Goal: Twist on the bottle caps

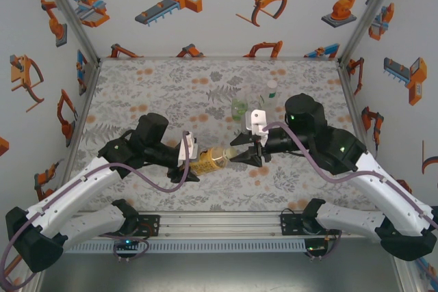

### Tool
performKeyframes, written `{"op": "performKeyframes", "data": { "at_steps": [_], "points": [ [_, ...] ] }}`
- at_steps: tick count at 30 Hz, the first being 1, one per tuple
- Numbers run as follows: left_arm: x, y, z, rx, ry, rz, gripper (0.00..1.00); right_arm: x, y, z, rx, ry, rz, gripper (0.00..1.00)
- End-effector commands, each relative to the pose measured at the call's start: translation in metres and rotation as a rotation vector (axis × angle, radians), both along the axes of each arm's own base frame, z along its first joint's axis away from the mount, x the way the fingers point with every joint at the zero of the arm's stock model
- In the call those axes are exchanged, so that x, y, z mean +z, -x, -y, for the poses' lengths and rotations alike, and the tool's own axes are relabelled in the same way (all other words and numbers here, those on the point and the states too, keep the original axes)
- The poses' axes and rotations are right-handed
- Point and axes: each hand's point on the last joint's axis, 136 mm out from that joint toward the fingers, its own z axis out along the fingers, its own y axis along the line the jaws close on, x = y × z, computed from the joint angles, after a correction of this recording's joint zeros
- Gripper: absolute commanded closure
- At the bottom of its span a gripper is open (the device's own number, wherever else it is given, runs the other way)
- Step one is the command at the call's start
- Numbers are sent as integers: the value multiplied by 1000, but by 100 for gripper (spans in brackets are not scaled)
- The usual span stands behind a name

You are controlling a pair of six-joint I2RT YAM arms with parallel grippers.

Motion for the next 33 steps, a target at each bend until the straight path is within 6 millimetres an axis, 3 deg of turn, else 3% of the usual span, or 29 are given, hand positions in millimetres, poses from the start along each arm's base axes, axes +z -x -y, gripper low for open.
{"op": "performKeyframes", "data": {
  "at_steps": [1, 12, 21, 28, 33],
  "points": [
    [16, 7, 2, -43, 36, 17, 100, -1, 3, 0, 17, 1, 11, 56],
    [17, 6, 2, -40, 39, 16, 100, -7, 0, -3, 13, 15, -1, 58],
    [17, 5, 2, -31, 44, 29, 100, -8, -3, -5, -8, 17, -41, 76],
    [17, -4, 0, 18, 42, 71, 100, -10, -20, -10, -148, -44, -235, 90],
    [17, -19, -3, 106, 30, 128, 100, -17, -47, -11, -358, -156, -500, 100]
  ]
}}
